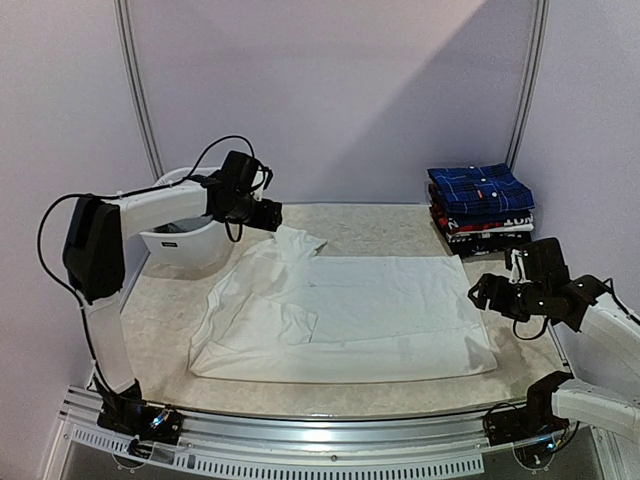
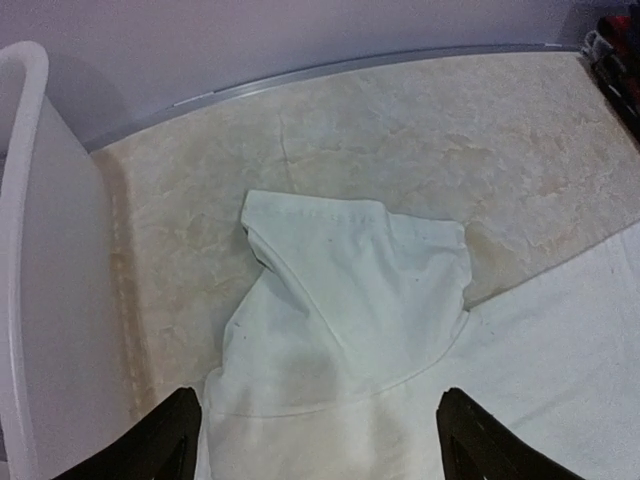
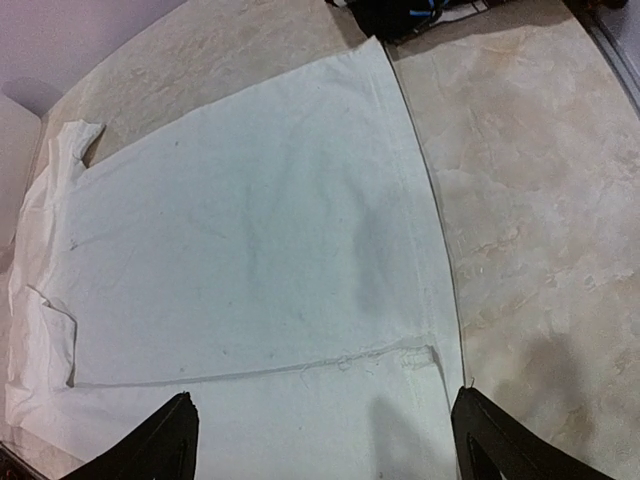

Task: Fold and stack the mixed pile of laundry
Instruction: Pick up the 1/3-folded T-shirt from the center of the board.

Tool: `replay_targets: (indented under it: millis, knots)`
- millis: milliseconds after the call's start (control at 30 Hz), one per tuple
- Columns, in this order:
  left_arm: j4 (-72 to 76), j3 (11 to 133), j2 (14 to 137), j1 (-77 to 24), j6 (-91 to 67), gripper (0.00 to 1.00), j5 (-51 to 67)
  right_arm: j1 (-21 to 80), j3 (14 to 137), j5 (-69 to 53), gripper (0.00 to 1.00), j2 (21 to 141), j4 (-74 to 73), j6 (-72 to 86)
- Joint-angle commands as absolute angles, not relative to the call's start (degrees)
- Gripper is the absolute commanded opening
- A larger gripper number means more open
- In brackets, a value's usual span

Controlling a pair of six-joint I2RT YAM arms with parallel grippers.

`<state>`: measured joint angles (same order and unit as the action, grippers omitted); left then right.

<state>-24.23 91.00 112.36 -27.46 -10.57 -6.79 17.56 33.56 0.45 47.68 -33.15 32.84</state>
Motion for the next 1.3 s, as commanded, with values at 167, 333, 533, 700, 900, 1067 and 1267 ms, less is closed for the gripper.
replay_targets:
  millis: [167, 333, 533, 700, 900, 1067, 1267]
  knots:
    - [-34.05, 109.28, 126.28, -22.75, -8.64, 0.74, -4.85, 17.50, 37.88, 5.49, 0.89, 47.39, -32.20, 29.36]
    - [-39.22, 119.83, 135.28, -22.30, -7.14, 0.69, -2.94, 17.49, 37.94, 6.88, 0.90, 48.43, -31.39, 29.43]
    - [-41.57, 127.71, 143.28, -21.66, -7.43, 0.66, -2.53, 17.52, 37.56, 7.47, 0.90, 48.19, -30.92, 29.50]
    - [-42.21, 133.30, 148.01, -20.22, -8.62, 0.67, 1.44, 17.49, 36.88, 7.69, 0.90, 47.65, -30.76, 29.84]
    - [-44.49, 140.55, 154.26, -19.14, -9.41, 0.67, 4.90, 17.48, 36.40, 7.20, 0.90, 48.19, -29.18, 30.05]
    - [-44.27, 142.69, 156.79, -18.44, -11.20, 0.60, 7.45, 17.50, 36.31, 7.04, 0.90, 49.58, -28.44, 30.37]
    - [-42.36, 142.84, 158.20, -18.37, -12.87, 0.37, 11.34, 17.49, 36.27, 6.74, 0.90, 50.39, -26.37, 31.28]
